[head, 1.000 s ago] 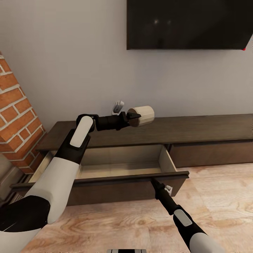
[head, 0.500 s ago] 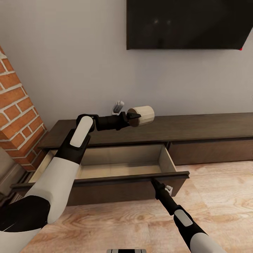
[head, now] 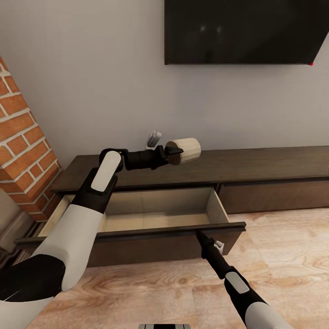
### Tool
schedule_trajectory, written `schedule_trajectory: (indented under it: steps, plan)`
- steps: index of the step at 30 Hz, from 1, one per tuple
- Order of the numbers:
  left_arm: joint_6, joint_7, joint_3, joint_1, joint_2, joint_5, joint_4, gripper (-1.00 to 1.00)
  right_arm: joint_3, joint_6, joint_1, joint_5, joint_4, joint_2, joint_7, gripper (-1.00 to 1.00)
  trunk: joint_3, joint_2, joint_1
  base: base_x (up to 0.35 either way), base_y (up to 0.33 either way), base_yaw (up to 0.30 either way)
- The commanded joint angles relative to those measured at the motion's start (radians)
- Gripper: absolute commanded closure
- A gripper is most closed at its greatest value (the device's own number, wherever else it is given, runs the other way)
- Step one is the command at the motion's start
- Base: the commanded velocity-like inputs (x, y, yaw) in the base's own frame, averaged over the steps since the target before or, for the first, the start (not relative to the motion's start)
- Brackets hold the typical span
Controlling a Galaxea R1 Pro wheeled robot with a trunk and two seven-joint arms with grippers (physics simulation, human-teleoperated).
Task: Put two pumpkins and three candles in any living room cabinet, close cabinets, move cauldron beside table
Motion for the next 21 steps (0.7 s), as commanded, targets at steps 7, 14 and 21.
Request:
schedule_trajectory:
  steps: [7, 14, 21]
  plan:
    - [0.003, -0.009, 0.001, -0.001, 0.0, -0.008, 0.0, 1.0, 0.042, 0.016, 0.003, 0.001, 0.0, 0.001, 0.05, 1.0, -0.001, 0.0, 0.0, -0.001, 0.0, 0.0]
    - [0.003, -0.009, 0.001, -0.001, 0.0, -0.008, 0.001, 1.0, 0.042, 0.016, 0.003, 0.002, 0.0, 0.001, 0.05, -1.0, -0.001, 0.0, 0.0, 0.0, 0.0, 0.0]
    - [0.003, -0.009, 0.001, -0.001, 0.0, -0.008, 0.001, 1.0, 0.043, 0.016, 0.003, 0.004, 0.0, 0.0, 0.051, -1.0, -0.001, 0.0, 0.0, 0.0, 0.0, 0.0]
